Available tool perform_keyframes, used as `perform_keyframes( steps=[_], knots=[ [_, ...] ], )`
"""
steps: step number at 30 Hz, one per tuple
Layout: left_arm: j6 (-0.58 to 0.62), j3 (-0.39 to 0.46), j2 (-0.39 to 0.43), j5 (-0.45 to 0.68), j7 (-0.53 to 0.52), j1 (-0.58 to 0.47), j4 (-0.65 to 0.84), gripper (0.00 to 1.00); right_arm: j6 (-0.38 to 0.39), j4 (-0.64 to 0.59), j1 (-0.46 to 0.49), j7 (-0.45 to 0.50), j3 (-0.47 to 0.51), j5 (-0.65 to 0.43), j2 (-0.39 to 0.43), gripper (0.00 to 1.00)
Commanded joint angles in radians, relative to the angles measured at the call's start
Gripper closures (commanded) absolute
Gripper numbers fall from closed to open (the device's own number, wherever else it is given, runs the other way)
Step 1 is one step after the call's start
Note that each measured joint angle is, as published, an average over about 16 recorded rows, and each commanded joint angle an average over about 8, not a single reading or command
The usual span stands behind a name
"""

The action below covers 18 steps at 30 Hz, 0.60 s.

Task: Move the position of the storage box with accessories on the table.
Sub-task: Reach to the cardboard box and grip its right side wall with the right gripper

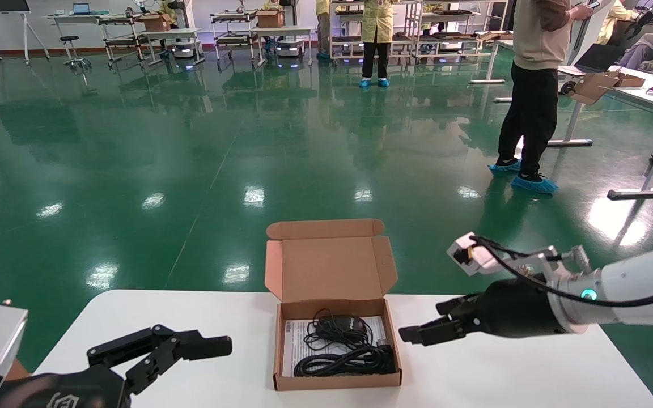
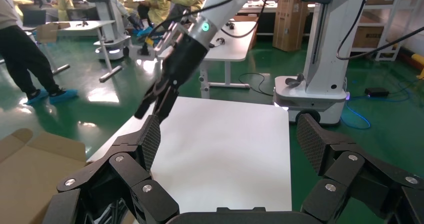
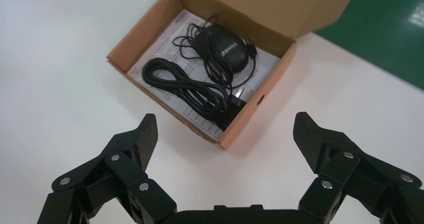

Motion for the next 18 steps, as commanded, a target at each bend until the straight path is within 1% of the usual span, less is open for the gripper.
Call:
perform_keyframes(
  steps=[1, 4, 9, 12, 15, 18],
  knots=[
    [0.0, 0.0, 0.0, 0.0, 0.0, 0.0, 0.0, 0.0, 0.021, -0.028, -0.014, -0.006, 0.001, 0.002, -0.014, 0.0],
    [0.0, 0.0, 0.0, 0.0, 0.0, 0.0, 0.0, 0.0, 0.038, -0.042, -0.018, -0.015, 0.005, 0.008, -0.036, 0.0],
    [0.0, 0.0, 0.0, 0.0, 0.0, 0.0, 0.0, 0.0, 0.038, -0.043, -0.005, -0.038, 0.01, 0.015, -0.056, 0.0],
    [0.0, 0.0, 0.0, 0.0, 0.0, 0.0, 0.0, 0.0, 0.03, -0.042, 0.007, -0.05, 0.014, 0.02, -0.062, 0.0],
    [0.0, 0.0, 0.0, 0.0, 0.0, 0.0, 0.0, 0.0, 0.006, -0.036, 0.018, -0.068, 0.013, 0.02, -0.057, 0.0],
    [0.0, 0.0, 0.0, 0.0, 0.0, 0.0, 0.0, 0.0, -0.021, -0.048, 0.026, -0.053, 0.017, 0.028, -0.043, 0.0]
  ],
)
